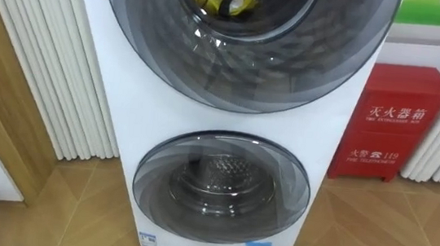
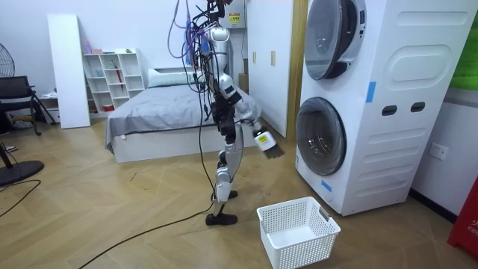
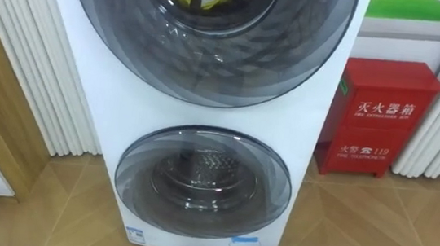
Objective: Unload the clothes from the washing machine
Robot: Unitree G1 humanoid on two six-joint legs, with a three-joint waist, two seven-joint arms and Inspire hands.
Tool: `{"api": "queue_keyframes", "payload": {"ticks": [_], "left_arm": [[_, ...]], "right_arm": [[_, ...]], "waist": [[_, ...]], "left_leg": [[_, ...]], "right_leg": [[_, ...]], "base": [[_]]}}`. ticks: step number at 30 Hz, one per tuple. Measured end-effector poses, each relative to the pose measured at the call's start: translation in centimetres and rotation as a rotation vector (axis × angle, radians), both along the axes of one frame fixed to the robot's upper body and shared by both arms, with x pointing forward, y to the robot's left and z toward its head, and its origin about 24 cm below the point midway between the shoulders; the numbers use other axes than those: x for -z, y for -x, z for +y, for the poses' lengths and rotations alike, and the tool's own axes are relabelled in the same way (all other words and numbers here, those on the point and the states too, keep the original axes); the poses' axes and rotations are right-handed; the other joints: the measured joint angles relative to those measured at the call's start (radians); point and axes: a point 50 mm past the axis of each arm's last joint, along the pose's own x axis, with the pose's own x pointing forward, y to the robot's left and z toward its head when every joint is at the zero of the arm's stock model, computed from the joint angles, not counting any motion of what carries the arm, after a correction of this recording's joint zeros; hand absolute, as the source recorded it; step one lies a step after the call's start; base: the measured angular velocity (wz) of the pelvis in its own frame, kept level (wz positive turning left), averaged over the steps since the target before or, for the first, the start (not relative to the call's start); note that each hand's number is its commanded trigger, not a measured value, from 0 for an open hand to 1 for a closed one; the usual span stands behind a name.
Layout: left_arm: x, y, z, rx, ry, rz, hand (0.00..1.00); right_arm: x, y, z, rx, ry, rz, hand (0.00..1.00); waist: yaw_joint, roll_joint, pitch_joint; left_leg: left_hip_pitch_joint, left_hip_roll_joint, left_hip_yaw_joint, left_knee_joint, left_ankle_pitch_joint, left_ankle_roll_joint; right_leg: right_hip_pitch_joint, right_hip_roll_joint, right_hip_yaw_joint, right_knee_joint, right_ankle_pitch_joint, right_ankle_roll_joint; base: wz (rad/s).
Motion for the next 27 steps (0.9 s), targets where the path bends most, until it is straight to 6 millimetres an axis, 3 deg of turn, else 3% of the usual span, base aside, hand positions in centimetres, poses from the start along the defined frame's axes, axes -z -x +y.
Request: {"api": "queue_keyframes", "payload": {"ticks": [4, 7, 10, 16, 19, 27], "left_arm": [[-0.1, -0.6, 0.4, -0.016, -0.006, -0.015, 0.00], [-0.2, -0.2, 0.9, -0.021, -0.018, -0.007, 0.00], [-0.3, 0.1, 1.4, -0.022, -0.031, -0.002, 0.00], [-0.4, 0.6, 1.5, -0.032, -0.037, 0.003, 0.00], [-0.5, 0.7, 1.9, -0.002, -0.054, 0.014, 0.00], [-0.7, 0.3, 2.2, 0.061, -0.080, 0.020, 0.00]], "right_arm": [[-5.0, -5.3, 0.6, -0.011, 0.054, -0.290, 0.00], [-8.5, -7.9, 0.8, -0.011, 0.073, -0.460, 0.00], [-11.3, -9.5, 0.2, 0.021, 0.111, -0.571, 0.00], [-16.7, -12.5, -0.9, 0.062, 0.197, -0.770, 0.00], [-18.8, -14.0, -1.2, 0.065, 0.243, -0.834, 0.00], [-24.0, -16.7, -1.5, 0.101, 0.311, -0.987, 0.00]], "waist": [[0.007, -0.009, 0.0011], [0.003, -0.018, -0.0011], [0.009, -0.034, -0.0089], [0.009, -0.037, -0.0072], [0.009, -0.039, -0.0074], [0.037, -0.055, -0.0085]], "left_leg": [[0.007, 0.001, 0.004, -0.003, 0.001, 0.000], [0.006, 0.001, 0.005, -0.008, 0.001, 0.000], [-0.009, 0.001, 0.004, -0.007, 0.001, 0.000], [0.012, -0.005, 0.002, -0.021, 0.003, 0.005], [0.009, -0.006, -0.001, -0.029, 0.005, 0.006], [0.006, -0.006, -0.012, -0.033, 0.007, 0.006]], "right_leg": [[-0.003, 0.000, 0.004, 0.002, 0.000, 0.000], [-0.006, 0.000, 0.003, 0.001, 0.000, 0.000], [-0.018, 0.000, 0.003, 0.008, 0.000, 0.000], [-0.014, -0.006, 0.000, 0.016, 0.000, 0.001], [-0.014, -0.007, -0.030, 0.015, 0.000, 0.001], [-0.021, -0.008, -0.057, 0.015, 0.000, 0.001]], "base": [[-0.03], [0.00], [0.00], [-0.01], [0.01], [0.03]]}}
